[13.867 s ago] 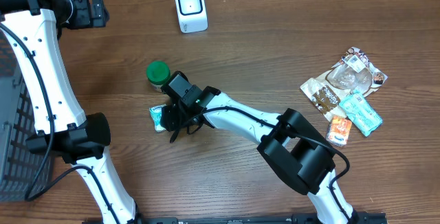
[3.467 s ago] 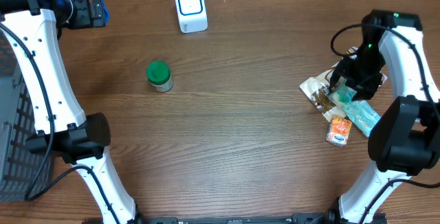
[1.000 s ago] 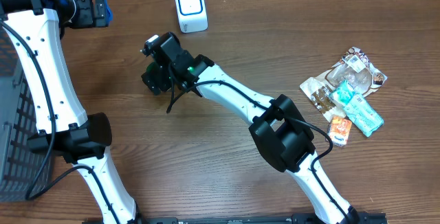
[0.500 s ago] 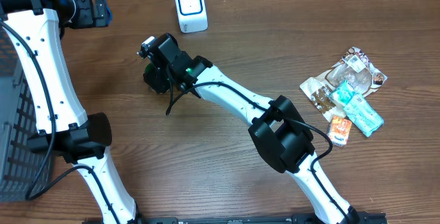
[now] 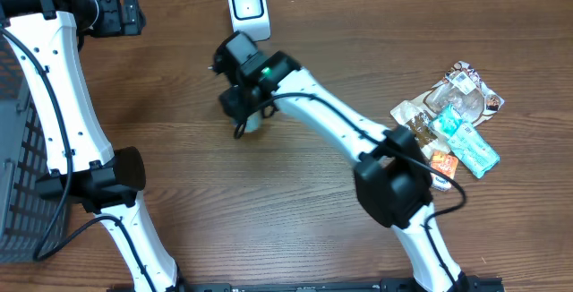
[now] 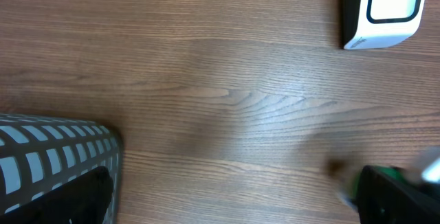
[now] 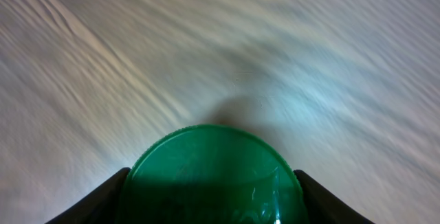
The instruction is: Scan the item barcode
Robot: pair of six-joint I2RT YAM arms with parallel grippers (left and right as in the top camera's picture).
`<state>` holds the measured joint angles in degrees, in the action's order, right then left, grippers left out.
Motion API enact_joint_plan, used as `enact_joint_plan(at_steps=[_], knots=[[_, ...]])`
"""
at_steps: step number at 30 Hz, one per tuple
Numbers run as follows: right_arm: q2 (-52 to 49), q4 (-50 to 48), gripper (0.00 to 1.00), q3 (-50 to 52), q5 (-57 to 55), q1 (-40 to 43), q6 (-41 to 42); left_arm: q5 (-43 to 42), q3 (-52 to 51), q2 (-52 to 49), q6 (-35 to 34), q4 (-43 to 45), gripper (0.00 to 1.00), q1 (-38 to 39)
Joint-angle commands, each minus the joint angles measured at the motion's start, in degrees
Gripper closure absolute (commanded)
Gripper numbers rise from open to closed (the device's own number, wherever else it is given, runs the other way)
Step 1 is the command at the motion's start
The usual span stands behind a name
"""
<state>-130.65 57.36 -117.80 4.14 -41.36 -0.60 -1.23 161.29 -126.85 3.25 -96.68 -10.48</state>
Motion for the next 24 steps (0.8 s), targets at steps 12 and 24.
enact_joint_plan(at_steps=[12, 24], knots=[[4.2, 4.3, 0.41, 4.3, -5.6, 4.4, 0.0, 0.2, 0.4, 1.7, 0.6, -0.1, 0.0, 0.4], [4.2, -1.4, 0.14, 7.6, -5.6, 4.4, 0.1, 0.2, 0.4, 1.7, 0.6, -0.1, 0.0, 0.4]])
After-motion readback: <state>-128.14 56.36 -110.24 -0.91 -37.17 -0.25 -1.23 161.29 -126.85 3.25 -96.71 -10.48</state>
